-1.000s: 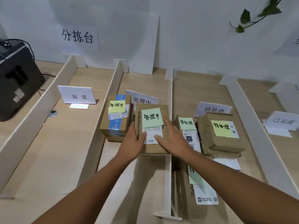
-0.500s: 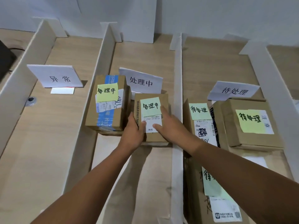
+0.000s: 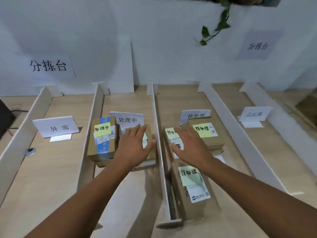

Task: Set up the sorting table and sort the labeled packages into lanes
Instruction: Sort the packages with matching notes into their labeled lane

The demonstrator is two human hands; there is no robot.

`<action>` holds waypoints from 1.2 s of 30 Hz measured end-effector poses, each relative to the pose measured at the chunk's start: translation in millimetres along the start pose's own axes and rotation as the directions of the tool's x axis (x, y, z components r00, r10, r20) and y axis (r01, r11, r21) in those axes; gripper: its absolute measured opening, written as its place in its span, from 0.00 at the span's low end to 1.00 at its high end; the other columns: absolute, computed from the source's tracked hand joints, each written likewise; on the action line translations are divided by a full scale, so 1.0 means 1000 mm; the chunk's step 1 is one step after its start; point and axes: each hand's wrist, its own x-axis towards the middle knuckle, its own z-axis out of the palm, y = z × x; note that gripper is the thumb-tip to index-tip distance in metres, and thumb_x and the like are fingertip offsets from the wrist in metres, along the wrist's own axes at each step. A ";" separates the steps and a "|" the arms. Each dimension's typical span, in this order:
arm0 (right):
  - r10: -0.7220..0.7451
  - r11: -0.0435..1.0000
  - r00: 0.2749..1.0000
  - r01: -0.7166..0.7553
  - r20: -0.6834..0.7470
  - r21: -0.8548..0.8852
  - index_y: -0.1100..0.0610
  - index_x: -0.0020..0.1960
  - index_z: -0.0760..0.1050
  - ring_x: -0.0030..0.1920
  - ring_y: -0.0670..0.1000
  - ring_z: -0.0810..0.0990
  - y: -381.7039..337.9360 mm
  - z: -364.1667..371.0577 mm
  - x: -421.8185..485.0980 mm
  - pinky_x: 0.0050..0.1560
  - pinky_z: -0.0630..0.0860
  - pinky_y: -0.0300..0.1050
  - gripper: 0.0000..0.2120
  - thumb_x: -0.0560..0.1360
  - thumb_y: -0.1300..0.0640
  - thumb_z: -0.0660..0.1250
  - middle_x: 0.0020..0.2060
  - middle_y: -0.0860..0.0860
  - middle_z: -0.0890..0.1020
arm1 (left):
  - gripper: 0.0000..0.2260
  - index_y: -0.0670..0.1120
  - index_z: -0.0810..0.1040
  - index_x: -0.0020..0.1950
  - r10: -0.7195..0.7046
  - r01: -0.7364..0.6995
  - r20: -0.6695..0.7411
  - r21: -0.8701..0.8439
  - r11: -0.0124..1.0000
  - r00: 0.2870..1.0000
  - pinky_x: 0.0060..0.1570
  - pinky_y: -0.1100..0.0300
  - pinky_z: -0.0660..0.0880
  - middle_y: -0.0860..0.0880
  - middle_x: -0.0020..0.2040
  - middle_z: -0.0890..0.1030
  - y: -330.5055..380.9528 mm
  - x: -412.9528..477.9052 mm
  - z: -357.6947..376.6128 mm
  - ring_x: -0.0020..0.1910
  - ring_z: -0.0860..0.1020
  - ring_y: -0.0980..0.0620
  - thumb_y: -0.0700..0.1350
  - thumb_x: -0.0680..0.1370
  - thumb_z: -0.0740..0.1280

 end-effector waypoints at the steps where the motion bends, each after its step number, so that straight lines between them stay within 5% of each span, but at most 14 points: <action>1: 0.021 0.998 0.999 -0.023 -0.031 -0.051 0.45 0.80 0.58 0.80 0.56 0.55 0.010 -0.017 -0.019 0.77 0.59 0.55 0.34 0.79 0.36 0.61 0.80 0.53 0.60 | 0.34 0.54 0.58 0.82 0.032 -0.032 0.008 0.014 0.999 0.999 0.78 0.43 0.56 0.49 0.82 0.59 0.015 -0.006 -0.005 0.80 0.56 0.43 0.68 0.79 0.55; 10: 0.283 0.906 0.926 -0.343 -0.249 -0.246 0.40 0.81 0.50 0.82 0.54 0.45 0.119 -0.128 -0.234 0.79 0.47 0.59 0.35 0.78 0.30 0.51 0.82 0.50 0.52 | 0.33 0.62 0.52 0.82 0.353 -0.356 0.120 0.007 0.934 0.928 0.77 0.36 0.47 0.53 0.84 0.51 0.217 -0.064 0.029 0.82 0.48 0.41 0.71 0.78 0.51; 25: 0.668 0.597 0.582 -0.791 -0.464 -0.134 0.40 0.81 0.53 0.80 0.57 0.53 0.377 -0.260 -0.545 0.78 0.53 0.62 0.36 0.75 0.28 0.45 0.80 0.53 0.58 | 0.30 0.61 0.52 0.81 0.676 -0.699 0.284 -0.026 0.714 0.680 0.76 0.37 0.52 0.55 0.83 0.52 0.611 -0.167 0.185 0.80 0.53 0.39 0.69 0.80 0.46; 36: 0.665 0.614 0.587 -0.782 -0.461 -0.109 0.40 0.81 0.50 0.81 0.55 0.51 0.569 -0.344 -0.635 0.79 0.52 0.59 0.34 0.78 0.30 0.50 0.81 0.53 0.57 | 0.32 0.57 0.55 0.81 0.709 -0.730 0.253 -0.014 0.683 0.658 0.71 0.39 0.60 0.51 0.82 0.57 0.844 -0.177 0.275 0.77 0.59 0.39 0.70 0.80 0.46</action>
